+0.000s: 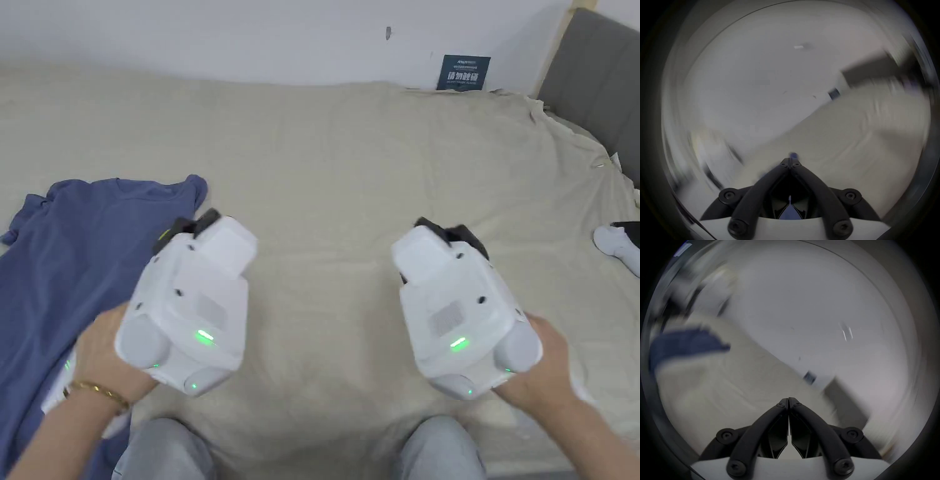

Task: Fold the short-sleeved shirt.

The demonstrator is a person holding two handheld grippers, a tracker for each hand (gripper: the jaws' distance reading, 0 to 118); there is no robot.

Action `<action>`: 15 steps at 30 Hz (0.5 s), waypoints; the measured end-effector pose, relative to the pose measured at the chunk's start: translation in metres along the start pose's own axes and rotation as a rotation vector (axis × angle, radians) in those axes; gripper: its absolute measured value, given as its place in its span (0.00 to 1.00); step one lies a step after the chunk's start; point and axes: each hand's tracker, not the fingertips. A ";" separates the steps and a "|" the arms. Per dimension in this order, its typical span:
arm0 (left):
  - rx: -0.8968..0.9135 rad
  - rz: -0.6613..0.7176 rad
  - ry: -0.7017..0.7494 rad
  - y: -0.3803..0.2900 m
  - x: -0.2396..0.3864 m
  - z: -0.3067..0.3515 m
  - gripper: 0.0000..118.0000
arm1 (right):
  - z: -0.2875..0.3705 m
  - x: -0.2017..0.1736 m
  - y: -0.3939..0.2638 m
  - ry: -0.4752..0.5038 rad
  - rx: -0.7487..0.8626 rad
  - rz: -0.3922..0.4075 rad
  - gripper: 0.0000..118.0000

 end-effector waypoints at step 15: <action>0.021 0.562 -0.043 0.007 -0.055 -0.007 0.00 | -0.012 0.063 0.016 0.165 -0.068 -0.666 0.00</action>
